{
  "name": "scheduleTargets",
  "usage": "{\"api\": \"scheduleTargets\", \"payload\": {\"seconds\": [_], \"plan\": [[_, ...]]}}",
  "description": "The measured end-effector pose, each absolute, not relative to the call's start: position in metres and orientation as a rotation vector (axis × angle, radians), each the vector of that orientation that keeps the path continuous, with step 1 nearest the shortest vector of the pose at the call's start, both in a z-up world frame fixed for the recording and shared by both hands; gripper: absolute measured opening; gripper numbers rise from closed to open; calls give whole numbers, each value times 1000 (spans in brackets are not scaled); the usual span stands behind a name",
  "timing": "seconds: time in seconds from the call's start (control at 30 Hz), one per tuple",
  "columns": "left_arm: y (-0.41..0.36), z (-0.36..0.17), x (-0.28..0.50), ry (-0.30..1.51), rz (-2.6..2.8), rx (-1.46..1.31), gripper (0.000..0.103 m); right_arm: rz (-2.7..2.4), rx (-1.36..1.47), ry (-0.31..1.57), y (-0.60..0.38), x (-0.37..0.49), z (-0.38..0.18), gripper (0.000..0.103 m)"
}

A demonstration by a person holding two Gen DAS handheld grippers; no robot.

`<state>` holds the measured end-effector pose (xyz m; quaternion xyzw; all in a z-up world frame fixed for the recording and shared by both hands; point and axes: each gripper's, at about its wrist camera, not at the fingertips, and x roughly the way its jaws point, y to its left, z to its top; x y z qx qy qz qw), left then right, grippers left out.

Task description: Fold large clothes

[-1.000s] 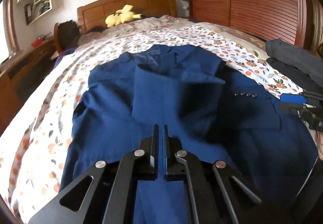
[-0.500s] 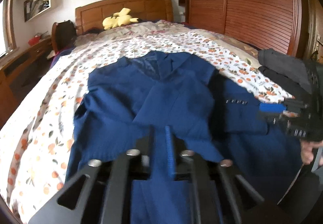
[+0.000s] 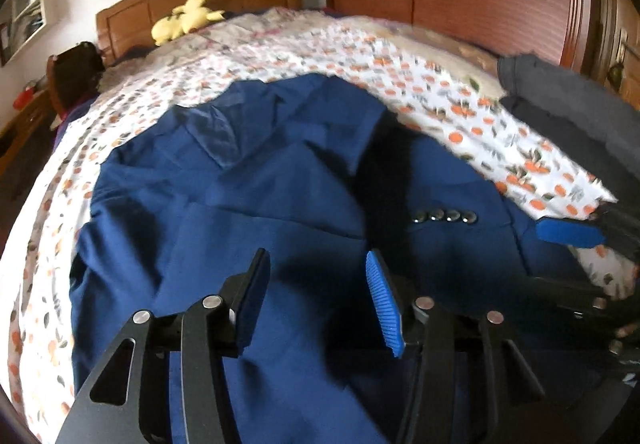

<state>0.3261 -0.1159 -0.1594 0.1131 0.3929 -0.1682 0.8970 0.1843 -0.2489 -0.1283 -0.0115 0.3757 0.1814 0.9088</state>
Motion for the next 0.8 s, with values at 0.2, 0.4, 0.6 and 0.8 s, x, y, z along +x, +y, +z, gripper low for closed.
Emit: {"api": "scheduleTargets", "payload": {"seconds": [0.2,0.4,0.6,0.8], "plan": [[-138,-177,339,841,-302,365,46,366,-14,771,-258,182,-127,45],[-115,-156,312,744,-278,342,5,372,-17,768,-259,182,-127,45],[-79,-130,271,663,-247,266,4,375,-28,771,-253,182,-128,45],[-43,-130,239,668,-226,206,4,376,-42,781,-243,183,-131,45]]}}
